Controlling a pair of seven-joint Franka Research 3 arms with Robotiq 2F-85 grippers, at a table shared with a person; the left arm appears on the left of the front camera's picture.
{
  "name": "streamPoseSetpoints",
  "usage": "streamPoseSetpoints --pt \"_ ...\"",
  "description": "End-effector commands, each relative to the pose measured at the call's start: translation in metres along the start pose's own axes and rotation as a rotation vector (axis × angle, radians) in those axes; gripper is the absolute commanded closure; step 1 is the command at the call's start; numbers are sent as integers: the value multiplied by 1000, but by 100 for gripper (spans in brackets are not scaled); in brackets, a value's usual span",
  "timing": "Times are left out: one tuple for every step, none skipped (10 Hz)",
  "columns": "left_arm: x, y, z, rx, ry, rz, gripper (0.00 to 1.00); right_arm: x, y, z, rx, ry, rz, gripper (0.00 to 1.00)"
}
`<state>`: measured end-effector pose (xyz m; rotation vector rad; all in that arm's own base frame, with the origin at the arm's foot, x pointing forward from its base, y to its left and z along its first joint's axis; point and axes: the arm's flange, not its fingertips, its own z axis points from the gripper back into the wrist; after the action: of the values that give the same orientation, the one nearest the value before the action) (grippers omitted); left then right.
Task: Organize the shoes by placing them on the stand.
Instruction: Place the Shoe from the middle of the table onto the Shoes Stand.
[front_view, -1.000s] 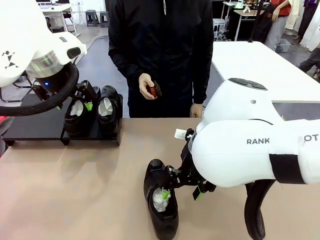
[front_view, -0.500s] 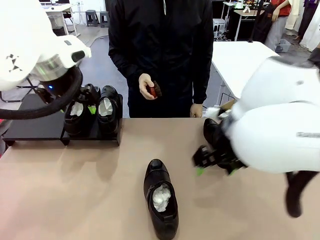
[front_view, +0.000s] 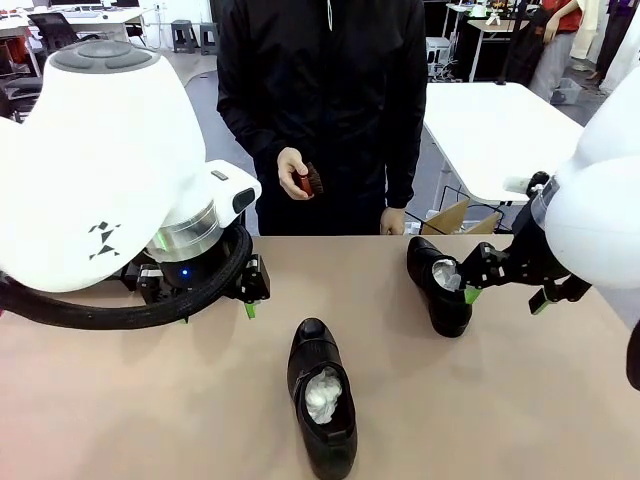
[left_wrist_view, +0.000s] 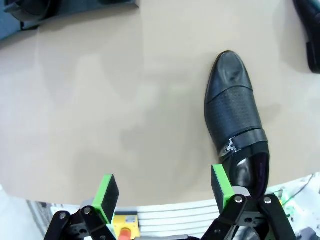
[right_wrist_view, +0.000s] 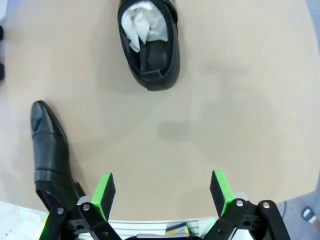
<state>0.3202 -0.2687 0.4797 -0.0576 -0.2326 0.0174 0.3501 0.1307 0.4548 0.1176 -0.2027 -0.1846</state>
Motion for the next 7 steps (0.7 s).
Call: streamPoseSetpoints --pt "11 9 -4 11 4 -49 4 -4 10 3 7 -15 59 0" --pt "0 0 0 0 0 0 4 -4 10 3 7 -15 59 0" --pt "-30 -23 -19 74 6 29 4 -4 10 3 7 -15 59 0" --pt "-47 -34 -33 87 34 69 4 -4 10 3 7 -15 59 0" --pt "-62 -43 -42 60 47 96 4 -4 10 3 7 -15 59 0" --pt "-71 -47 -47 44 44 108 4 -4 10 3 7 -15 59 0" --pt "-76 -46 -49 36 47 115 4 -4 10 3 7 -15 59 0"
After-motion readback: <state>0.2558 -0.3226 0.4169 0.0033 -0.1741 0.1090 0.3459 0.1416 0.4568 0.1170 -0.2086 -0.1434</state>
